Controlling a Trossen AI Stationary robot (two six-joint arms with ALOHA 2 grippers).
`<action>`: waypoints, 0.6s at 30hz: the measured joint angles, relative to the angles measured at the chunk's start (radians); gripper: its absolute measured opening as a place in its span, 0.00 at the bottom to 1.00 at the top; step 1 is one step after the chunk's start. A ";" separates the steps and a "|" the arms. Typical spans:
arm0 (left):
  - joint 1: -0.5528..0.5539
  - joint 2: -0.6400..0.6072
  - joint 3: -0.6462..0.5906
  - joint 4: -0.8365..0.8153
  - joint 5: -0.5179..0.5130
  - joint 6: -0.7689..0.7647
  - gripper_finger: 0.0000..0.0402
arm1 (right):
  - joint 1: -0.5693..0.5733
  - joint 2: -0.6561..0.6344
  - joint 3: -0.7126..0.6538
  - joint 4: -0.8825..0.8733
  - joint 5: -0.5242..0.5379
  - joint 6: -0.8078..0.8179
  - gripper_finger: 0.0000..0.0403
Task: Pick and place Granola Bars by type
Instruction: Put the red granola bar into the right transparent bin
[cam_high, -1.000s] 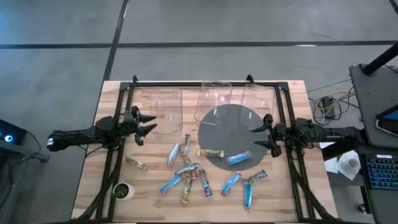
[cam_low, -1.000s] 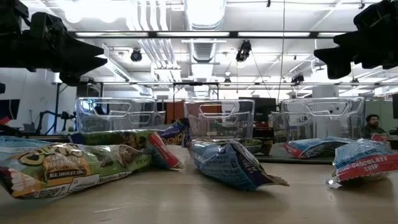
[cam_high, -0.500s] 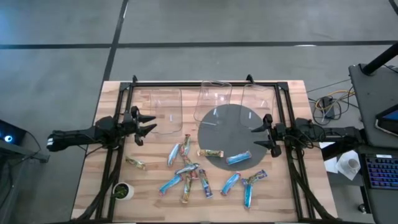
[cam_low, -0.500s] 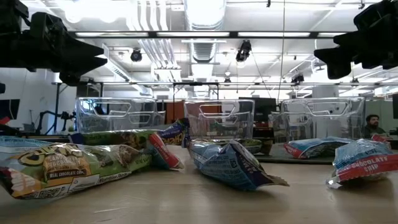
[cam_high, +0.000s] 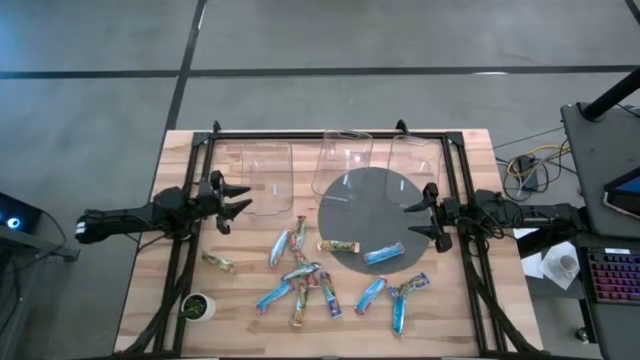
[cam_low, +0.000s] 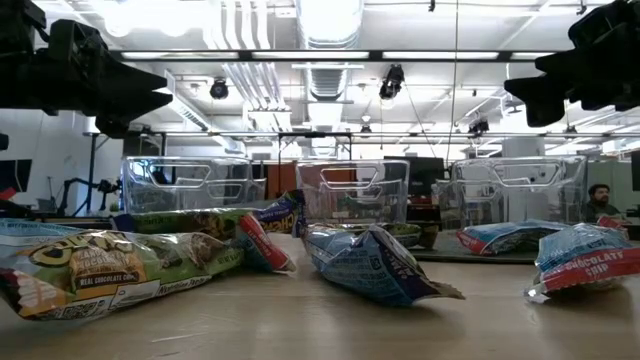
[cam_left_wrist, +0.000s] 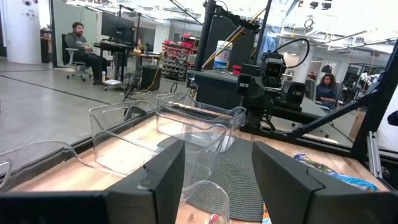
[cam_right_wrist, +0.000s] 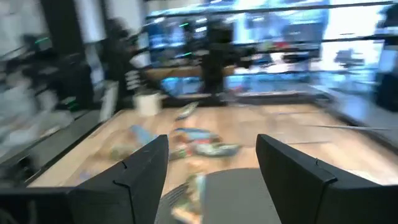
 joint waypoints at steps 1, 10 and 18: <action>0.000 0.000 0.000 0.000 0.000 0.000 0.43 | 0.000 0.003 0.000 0.001 0.044 0.036 0.58; 0.000 0.000 0.000 -0.002 0.000 0.000 0.43 | 0.002 0.033 0.000 0.007 0.171 0.857 0.58; 0.000 0.003 0.000 -0.002 0.000 0.000 0.43 | 0.011 0.093 0.000 0.104 0.152 0.984 0.58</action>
